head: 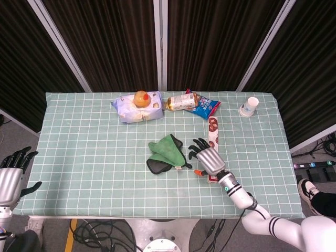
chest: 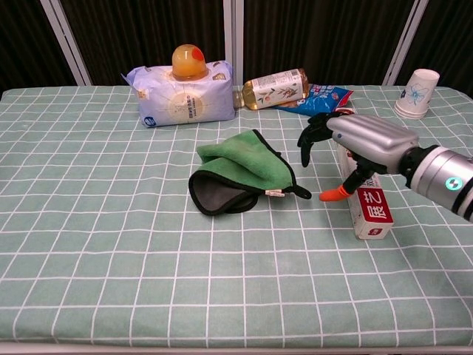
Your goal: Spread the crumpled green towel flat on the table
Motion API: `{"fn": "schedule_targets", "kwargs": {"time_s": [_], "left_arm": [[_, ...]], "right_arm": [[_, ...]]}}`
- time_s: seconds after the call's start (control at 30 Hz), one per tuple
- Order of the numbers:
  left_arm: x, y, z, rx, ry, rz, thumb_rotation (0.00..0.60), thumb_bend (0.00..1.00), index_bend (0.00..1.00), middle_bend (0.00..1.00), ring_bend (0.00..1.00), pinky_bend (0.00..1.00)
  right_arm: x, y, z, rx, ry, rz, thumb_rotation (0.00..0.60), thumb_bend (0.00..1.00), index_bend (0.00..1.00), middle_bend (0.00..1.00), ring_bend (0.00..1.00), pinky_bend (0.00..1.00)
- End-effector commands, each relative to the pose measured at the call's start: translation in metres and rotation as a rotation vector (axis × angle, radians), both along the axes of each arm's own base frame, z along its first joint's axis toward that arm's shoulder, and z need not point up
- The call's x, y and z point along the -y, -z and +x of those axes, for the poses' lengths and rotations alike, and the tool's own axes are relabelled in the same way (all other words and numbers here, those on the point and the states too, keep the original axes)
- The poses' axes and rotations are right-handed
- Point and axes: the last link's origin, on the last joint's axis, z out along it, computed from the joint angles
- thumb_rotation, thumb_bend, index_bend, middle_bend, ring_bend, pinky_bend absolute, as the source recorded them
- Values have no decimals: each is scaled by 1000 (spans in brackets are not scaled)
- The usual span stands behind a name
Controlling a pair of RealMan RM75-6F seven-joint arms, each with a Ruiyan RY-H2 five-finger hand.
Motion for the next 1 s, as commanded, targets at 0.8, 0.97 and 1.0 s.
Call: {"fn": "schedule_targets", "kwargs": {"time_s": [0.8,0.97,1.0], "left_arm": [[0,-2,-9,47,-41,-23,600,35,252,233,179,240],[-3,3,-6,40,-11,-60,600,33,252,233,179,240],[-3,4,-6,42,-7,-70,600,32,252,233,179,240]], "right_arm": [[13,57,30,75,2,-59,600,266,548,231,73,56],[16,50,33,90,-16,-60,600,398,603,259,106,56],[17,48,34,96,-16,-60,600,411,609,264,108,55]]}}
